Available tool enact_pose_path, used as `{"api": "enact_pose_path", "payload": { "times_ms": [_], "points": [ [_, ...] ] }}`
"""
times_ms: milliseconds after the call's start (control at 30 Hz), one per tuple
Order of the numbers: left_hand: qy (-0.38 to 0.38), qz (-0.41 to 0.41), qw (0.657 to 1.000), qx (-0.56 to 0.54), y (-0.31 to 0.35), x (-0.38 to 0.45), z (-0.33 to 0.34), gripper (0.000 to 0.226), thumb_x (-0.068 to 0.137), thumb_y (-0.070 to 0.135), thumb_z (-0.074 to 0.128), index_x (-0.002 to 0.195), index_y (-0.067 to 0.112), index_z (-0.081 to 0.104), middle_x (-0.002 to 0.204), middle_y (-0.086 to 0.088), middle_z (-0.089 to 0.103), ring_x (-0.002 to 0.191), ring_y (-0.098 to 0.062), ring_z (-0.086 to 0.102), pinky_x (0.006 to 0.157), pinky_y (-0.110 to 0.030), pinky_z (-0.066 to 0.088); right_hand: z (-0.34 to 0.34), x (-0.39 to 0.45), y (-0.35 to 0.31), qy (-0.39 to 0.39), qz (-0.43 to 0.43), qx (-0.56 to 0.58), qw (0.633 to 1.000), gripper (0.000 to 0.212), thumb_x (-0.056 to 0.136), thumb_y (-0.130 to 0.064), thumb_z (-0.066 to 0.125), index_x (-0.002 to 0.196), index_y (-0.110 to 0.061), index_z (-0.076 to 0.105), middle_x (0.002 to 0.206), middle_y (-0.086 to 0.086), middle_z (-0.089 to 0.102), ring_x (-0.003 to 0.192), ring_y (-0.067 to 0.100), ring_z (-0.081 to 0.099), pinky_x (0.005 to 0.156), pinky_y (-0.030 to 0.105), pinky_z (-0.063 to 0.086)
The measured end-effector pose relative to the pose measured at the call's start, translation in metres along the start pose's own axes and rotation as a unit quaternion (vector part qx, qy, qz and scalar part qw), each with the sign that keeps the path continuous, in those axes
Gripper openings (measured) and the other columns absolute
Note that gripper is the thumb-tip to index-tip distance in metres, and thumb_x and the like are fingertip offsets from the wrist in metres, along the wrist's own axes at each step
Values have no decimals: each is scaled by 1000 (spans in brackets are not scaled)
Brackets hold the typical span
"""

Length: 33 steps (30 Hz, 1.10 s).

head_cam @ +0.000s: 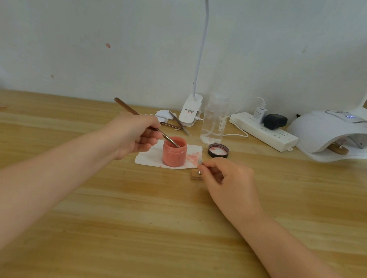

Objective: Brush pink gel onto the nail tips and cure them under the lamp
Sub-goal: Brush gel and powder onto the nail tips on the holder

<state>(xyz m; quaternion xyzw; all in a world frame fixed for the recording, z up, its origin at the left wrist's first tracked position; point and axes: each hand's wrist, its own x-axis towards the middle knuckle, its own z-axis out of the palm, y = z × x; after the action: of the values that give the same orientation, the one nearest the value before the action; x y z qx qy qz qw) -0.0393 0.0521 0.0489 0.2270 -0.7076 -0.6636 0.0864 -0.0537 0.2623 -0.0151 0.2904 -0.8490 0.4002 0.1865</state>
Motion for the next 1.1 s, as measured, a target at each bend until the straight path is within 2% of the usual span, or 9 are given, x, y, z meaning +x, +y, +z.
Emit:
{"api": "enact_pose_path", "payload": {
  "times_ms": [267, 433, 567, 633, 700, 733, 867, 1000, 1100],
  "points": [
    [3, -33, 994, -106, 6, -1, -8, 16, 89, 11, 52, 73, 9, 53, 43, 2, 55, 32, -7, 48, 36, -13, 39, -1, 0, 0, -10, 0, -9, 1000, 10, 89, -21, 65, 90, -17, 74, 72, -3, 69, 69, 16, 62, 87, 49, 47],
    [-14, -29, 983, -183, 6, -3, -10, 18, 89, 11, 52, 71, 10, 51, 45, 2, 53, 34, -9, 47, 37, -13, 39, -2, 1, 0, -13, -1, 0, 1000, 13, 91, -19, 62, 95, -15, 74, 78, -3, 70, 76, 17, 63, 90, 53, 45],
    [-71, 60, 977, -193, 0, -11, -6, 20, 91, 12, 51, 72, 11, 54, 49, 2, 54, 42, -11, 48, 41, -17, 43, -3, 0, 0, 6, -24, 5, 1000, 13, 91, -14, 62, 95, -11, 74, 83, -1, 71, 79, 18, 64, 83, 46, 48],
    [-81, 102, 971, -201, -8, -16, 0, 19, 92, 10, 50, 75, 10, 57, 51, 1, 56, 45, -12, 50, 44, -18, 45, -3, 0, 0, 27, -36, 9, 999, 11, 89, -13, 64, 94, -10, 74, 82, -2, 71, 73, 11, 62, 77, 31, 49],
    [-79, 160, 965, -192, -17, -22, 6, 19, 93, 6, 49, 77, 8, 59, 53, -1, 58, 47, -12, 52, 47, -20, 46, -4, 1, 1, 41, -38, 12, 998, 10, 88, -12, 66, 92, -10, 74, 77, -7, 68, 66, -1, 53, 70, 11, 42],
    [-73, 192, 963, -176, -22, -24, 8, 20, 93, 4, 49, 76, 7, 59, 54, -2, 59, 48, -13, 54, 48, -21, 47, -4, 1, 1, 43, -34, 13, 998, 9, 88, -13, 66, 91, -11, 74, 75, -11, 64, 63, -4, 50, 66, 7, 38],
    [-51, 296, 950, -87, -37, -36, 14, 19, 89, -2, 57, 73, 6, 62, 62, -5, 69, 56, -16, 64, 54, -23, 52, -4, 2, 3, 48, -17, 31, 998, 10, 88, -14, 65, 92, -12, 74, 74, -15, 61, 64, -2, 53, 65, 10, 43],
    [-63, 373, 923, -70, -47, -51, 21, 19, 80, -7, 67, 75, 11, 68, 78, -5, 75, 68, -17, 72, 64, -20, 55, -3, 3, 5, 59, -7, 40, 997, 9, 88, -13, 65, 91, -12, 74, 74, -7, 67, 67, 5, 58, 66, 18, 47],
    [-44, 409, 911, -30, -54, -55, 26, 23, 74, 2, 73, 74, 25, 71, 88, 3, 75, 82, -11, 72, 71, -16, 53, -2, 3, 7, 70, 6, 54, 996, 10, 86, -11, 67, 92, -13, 74, 74, -6, 67, 67, 7, 60, 66, 20, 50]
  ]
}}
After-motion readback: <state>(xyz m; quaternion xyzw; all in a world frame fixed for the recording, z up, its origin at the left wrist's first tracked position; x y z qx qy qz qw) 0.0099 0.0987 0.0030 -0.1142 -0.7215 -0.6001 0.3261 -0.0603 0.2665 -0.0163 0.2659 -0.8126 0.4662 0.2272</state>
